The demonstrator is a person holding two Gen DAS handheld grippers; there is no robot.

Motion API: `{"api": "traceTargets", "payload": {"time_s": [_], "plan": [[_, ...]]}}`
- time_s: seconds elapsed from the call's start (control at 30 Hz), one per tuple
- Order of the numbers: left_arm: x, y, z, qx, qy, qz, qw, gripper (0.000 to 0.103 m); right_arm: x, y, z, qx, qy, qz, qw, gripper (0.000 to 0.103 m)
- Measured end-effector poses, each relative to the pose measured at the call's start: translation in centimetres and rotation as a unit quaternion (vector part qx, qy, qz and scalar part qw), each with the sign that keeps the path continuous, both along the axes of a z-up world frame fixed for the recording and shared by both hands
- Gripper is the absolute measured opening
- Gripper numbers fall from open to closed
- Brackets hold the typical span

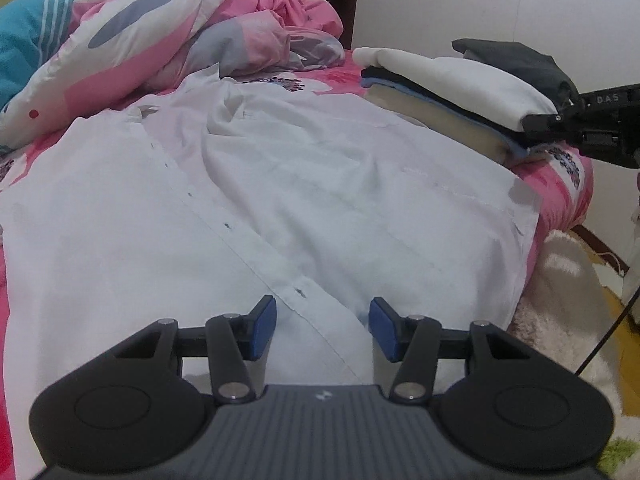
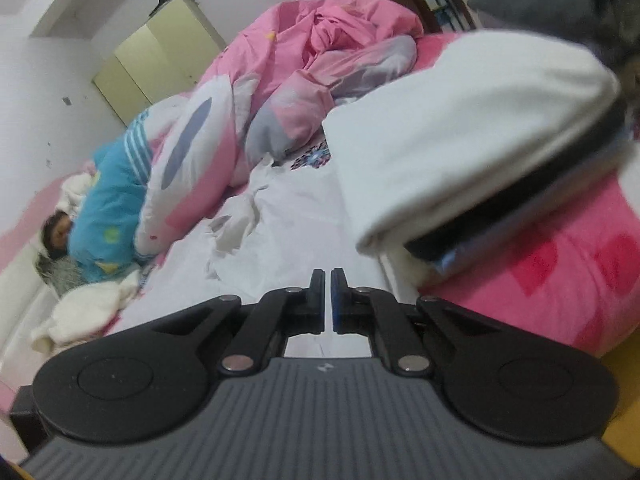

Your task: Fold clothes

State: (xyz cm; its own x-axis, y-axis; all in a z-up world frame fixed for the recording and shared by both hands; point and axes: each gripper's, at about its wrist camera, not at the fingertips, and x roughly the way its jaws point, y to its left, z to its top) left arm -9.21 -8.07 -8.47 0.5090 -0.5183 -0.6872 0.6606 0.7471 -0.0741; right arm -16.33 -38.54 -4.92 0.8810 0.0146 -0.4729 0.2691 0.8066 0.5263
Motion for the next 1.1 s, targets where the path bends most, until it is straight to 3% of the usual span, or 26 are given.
{"api": "traceTargets", "payload": {"time_s": [0.07,0.1,0.13,0.23,0.27,0.4,0.53,0.77,0.83,1.0,1.1], "plan": [[0.3,0.0,0.0,-0.001,0.001,0.0,1.0,0.053,0.4,-0.6,-0.5,0.005,0.031,-0.021,0.999,0.007],[0.3,0.0,0.1,-0.001,0.002,0.0,1.0,0.053,0.4,-1.1,-1.0,0.01,0.05,-0.035,0.998,0.019],[0.4,-0.1,0.1,-0.001,0.004,0.001,1.0,0.054,0.3,-1.6,-1.5,0.011,0.07,-0.051,0.996,0.037],[0.5,-0.1,0.1,0.0,0.008,0.002,1.0,0.054,-0.1,-2.0,-2.4,-0.008,0.108,-0.085,0.991,0.056],[0.6,0.0,0.2,0.0,0.009,0.004,1.0,0.054,-0.4,-1.9,-2.3,-0.019,0.107,-0.09,0.99,0.059],[0.9,0.1,0.4,-0.002,0.015,0.014,0.9998,0.055,-2.0,-1.0,-0.8,-0.061,0.065,-0.11,0.99,0.101],[1.0,0.1,0.4,0.001,0.018,0.02,0.9996,0.057,-2.8,-0.7,0.5,-0.094,0.037,-0.137,0.985,0.102],[1.0,-0.3,0.5,0.008,0.016,0.027,0.9995,0.059,-1.5,-1.4,-1.1,-0.123,0.086,-0.129,0.98,0.102],[0.9,-0.5,0.5,0.011,0.015,0.028,0.9995,0.059,-1.3,-1.0,-1.8,-0.156,0.102,-0.134,0.973,0.102],[1.0,-0.6,0.6,0.016,0.015,0.03,0.9993,0.059,-1.5,0.0,-2.6,-0.186,0.075,-0.107,0.974,0.102],[1.1,-0.7,0.6,0.018,0.015,0.033,0.9992,0.059,-0.4,0.7,-3.0,-0.214,0.089,-0.093,0.968,0.097]]}}
